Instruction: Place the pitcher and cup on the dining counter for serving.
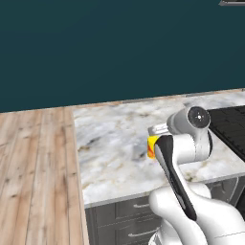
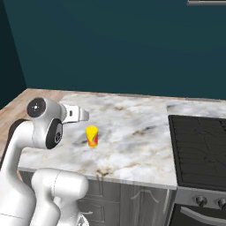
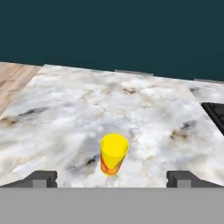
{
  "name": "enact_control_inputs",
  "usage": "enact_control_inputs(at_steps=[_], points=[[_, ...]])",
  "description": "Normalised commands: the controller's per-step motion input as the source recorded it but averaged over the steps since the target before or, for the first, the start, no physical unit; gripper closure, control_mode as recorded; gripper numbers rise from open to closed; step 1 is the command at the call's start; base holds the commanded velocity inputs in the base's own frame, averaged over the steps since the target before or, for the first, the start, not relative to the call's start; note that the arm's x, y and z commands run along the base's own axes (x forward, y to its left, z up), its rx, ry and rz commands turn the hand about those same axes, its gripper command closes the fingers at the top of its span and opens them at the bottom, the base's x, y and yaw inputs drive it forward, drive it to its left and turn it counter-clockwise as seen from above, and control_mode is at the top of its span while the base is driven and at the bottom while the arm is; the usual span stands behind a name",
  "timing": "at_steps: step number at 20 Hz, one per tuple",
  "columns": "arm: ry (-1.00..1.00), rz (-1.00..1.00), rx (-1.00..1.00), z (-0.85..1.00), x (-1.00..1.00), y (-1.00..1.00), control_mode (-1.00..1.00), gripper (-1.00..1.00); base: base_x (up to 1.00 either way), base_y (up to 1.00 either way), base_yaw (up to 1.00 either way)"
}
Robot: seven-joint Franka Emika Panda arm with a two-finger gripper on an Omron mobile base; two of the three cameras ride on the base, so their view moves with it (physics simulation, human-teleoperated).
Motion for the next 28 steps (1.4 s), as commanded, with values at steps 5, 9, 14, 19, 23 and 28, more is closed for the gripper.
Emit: enact_control_inputs(at_steps=[5, 9, 14, 19, 23, 28], points=[[0.0, 0.0, 0.0, 0.04, -0.07, 0.0, -1.0, -1.0, 0.0, 0.0, 0.0], [0.04, 0.01, 0.03, 0.37, -0.17, 0.0, -1.0, -1.0, 0.0, 0.0, 0.0], [0.03, 0.0, 0.0, 0.08, -0.11, 0.0, -1.0, -1.0, 0.0, 0.0, 0.0], [0.0, 0.0, 0.0, 0.0, -0.1, 0.0, 1.0, -1.0, -0.43, 0.0, -0.01], [0.0, 0.0, 0.0, 0.0, 0.0, 0.0, 1.0, -1.0, -1.0, 0.0, -0.27], [0.0, 0.0, 0.0, 0.0, 0.0, 0.0, 1.0, -1.0, -1.0, 0.0, -0.49]])
